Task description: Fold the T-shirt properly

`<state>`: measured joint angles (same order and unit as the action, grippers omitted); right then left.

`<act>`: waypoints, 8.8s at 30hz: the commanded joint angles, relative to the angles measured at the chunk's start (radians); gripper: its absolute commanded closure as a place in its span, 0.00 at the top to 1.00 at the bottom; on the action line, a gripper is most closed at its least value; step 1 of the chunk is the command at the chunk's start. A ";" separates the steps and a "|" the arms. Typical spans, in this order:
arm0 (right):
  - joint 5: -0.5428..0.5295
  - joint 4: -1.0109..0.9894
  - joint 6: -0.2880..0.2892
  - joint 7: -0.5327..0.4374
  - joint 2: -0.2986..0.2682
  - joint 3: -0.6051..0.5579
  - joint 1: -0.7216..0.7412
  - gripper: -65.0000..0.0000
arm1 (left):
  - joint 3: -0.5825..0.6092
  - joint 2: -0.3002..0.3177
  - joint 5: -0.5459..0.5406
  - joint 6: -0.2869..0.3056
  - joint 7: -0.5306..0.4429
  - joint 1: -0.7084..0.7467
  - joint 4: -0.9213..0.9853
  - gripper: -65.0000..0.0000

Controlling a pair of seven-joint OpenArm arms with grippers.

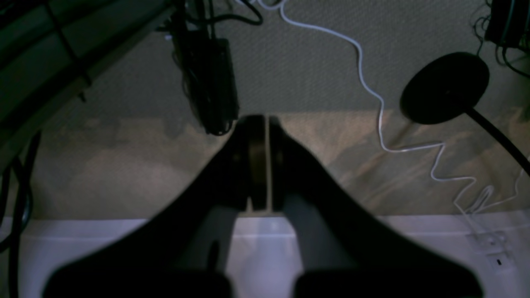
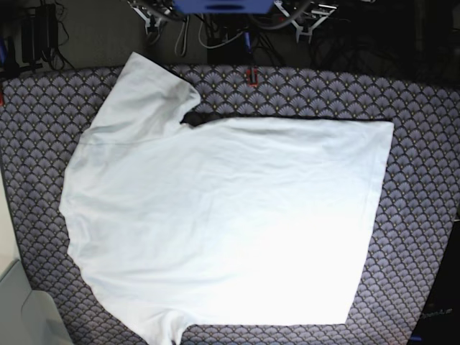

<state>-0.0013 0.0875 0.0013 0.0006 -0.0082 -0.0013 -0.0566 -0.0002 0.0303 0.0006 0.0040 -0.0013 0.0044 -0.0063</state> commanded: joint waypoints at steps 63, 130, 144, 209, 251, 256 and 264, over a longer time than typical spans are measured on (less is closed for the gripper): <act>-0.004 1.889 0.010 -0.141 -0.092 0.151 -1.015 0.18 | -0.096 0.397 -0.485 -0.008 0.033 0.954 -1.919 0.02; -0.570 1.578 0.309 0.457 -0.117 0.162 -0.570 0.37 | -0.363 0.265 -0.485 0.001 0.663 0.681 -1.968 0.25; -0.570 1.576 0.309 0.456 -0.117 0.134 -0.570 0.00 | -0.363 0.264 -0.486 -0.006 0.663 0.638 -1.966 0.25; -0.570 1.606 0.311 0.456 -0.187 0.129 -0.566 0.00 | -0.383 0.201 -0.483 0.001 0.665 0.302 -1.517 0.01; -0.569 1.886 0.311 0.157 -0.266 0.208 -0.694 0.00 | -0.518 0.247 -0.483 0.000 0.926 0.293 -1.834 0.01; -0.567 1.879 0.311 0.158 -0.266 0.238 -0.624 0.00 | -0.518 0.253 -0.482 -0.006 0.926 0.233 -1.822 0.01; -0.566 1.877 0.311 0.398 -0.266 0.257 -0.443 0.00 | -0.518 0.256 -0.482 -0.002 0.970 0.125 -1.708 0.01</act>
<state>-0.5560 1.9499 0.3103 0.4397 -0.2630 0.2443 -0.5037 -0.5110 0.2687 -0.4763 0.0029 0.9874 0.1421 -1.6997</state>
